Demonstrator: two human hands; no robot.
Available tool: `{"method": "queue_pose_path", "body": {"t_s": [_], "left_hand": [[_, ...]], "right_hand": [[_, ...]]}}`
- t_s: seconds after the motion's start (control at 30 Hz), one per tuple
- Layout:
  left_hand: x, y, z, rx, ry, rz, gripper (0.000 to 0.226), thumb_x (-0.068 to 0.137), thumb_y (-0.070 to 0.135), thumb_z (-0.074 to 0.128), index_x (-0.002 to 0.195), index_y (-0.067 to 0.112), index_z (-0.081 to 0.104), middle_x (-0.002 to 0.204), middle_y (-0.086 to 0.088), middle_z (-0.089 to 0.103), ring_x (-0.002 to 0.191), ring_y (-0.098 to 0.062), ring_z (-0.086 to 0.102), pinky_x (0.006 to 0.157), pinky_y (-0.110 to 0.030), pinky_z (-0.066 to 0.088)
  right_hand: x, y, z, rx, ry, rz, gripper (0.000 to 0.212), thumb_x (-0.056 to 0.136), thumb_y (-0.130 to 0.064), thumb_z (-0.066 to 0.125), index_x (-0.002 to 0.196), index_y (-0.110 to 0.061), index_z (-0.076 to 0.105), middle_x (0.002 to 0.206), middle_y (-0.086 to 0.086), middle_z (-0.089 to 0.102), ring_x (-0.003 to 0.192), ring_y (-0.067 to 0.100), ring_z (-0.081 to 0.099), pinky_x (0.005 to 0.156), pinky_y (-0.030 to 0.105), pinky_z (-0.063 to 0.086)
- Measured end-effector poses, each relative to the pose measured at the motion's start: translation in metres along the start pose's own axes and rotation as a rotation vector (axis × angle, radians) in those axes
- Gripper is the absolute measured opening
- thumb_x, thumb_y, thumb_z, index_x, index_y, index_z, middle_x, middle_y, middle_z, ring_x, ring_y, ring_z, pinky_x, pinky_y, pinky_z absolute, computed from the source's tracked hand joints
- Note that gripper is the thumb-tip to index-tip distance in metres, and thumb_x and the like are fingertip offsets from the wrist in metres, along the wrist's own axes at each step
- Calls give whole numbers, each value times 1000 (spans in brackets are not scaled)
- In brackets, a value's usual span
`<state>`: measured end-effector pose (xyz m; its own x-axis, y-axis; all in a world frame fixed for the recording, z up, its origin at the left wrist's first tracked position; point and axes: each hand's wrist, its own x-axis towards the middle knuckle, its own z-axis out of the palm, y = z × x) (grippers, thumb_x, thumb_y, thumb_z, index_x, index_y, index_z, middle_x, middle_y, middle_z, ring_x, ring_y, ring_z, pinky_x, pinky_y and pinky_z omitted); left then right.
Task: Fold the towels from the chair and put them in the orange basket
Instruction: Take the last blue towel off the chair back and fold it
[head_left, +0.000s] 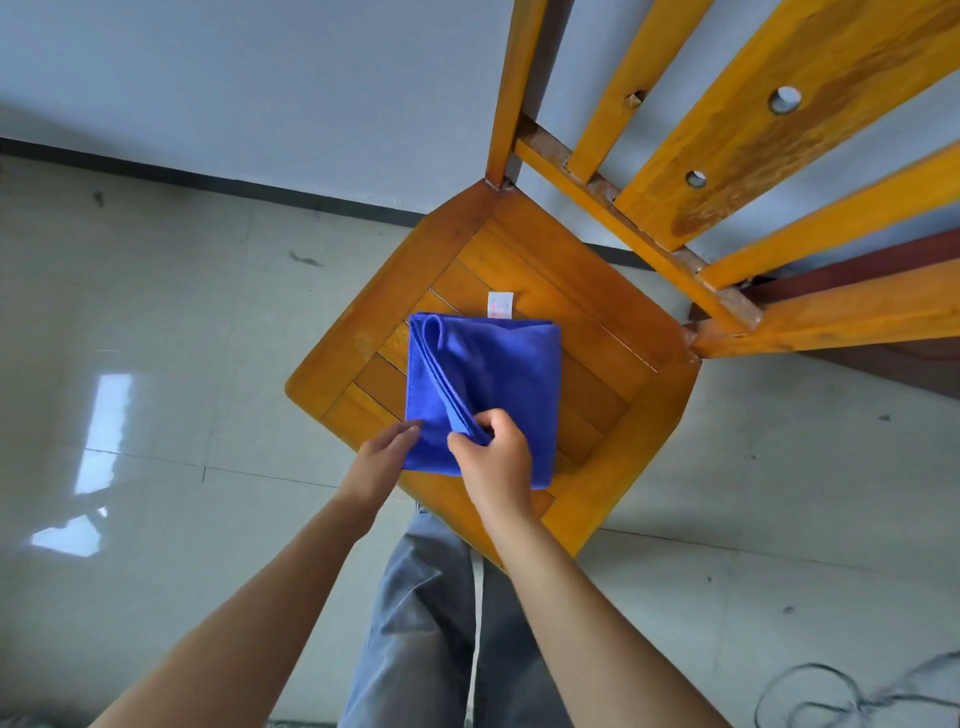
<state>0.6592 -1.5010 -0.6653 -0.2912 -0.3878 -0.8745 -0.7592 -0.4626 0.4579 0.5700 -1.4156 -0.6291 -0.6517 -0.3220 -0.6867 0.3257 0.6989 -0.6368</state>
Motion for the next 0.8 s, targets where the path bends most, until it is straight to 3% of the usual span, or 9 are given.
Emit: {"method": "queue_pose_path", "body": {"t_s": [0.07,0.2,0.3,0.37,0.43,0.5,0.57,0.7,0.8], "left_hand": [[1,1,-3,-112,-8,-42,32,99,33,35,113,21,61,125,-1,56,116,-19,50,97,-34,41],[2,-4,-7,-266,-51,-56,45,100,42,23,109,20,61,118,2,60,110,-17,54,90,-33,41],[2,-3,-2,-260,22,-28,33,99,38,33,108,19,58,113,-4,62,97,-16,58,80,-30,47],[4,-7,3,36,159,80,33,96,29,46,126,14,51,127,-12,55,108,-23,54,90,-35,44],[1,-12,6,546,325,306,46,91,23,53,134,8,44,136,-16,47,122,-33,47,98,-43,41],[0,-16,12,936,384,595,52,78,24,52,127,8,47,131,-22,53,117,-42,52,91,-49,47],[4,-16,22,1182,322,756,53,73,26,48,124,11,46,128,-22,56,115,-41,56,87,-50,49],[28,4,29,1427,225,709,66,70,37,72,131,19,53,139,-13,49,127,-32,48,97,-53,42],[48,22,17,1539,175,610,70,89,57,43,148,36,11,158,-4,5,145,-29,8,114,-53,12]], "right_hand": [[3,-1,14,1,-40,7,11,83,-11,60,86,-16,51,89,0,58,83,17,56,66,19,46],[12,18,20,-185,-183,28,21,86,-22,58,105,-12,60,113,5,61,106,24,55,92,35,47],[11,29,6,-245,-206,-39,29,93,-24,51,118,-11,59,120,5,61,112,19,54,94,30,42],[9,36,-10,-408,-41,-223,28,92,-19,51,116,-8,61,116,8,64,109,24,57,91,35,48],[13,53,-25,-733,95,-428,30,78,-14,64,107,-6,67,111,15,66,101,32,62,79,41,56],[19,68,-37,-1004,71,-531,45,65,-14,77,109,-9,67,118,20,63,106,36,61,78,41,55],[27,72,-45,-1136,1,-642,57,63,-19,78,117,-14,64,130,21,56,117,36,55,84,42,52],[59,60,-50,-1253,-64,-658,63,63,-32,79,121,-19,61,135,18,51,124,35,51,89,46,49],[77,44,-57,-1224,52,-450,66,77,-43,68,136,-24,45,145,19,38,133,38,37,99,50,40]]}}
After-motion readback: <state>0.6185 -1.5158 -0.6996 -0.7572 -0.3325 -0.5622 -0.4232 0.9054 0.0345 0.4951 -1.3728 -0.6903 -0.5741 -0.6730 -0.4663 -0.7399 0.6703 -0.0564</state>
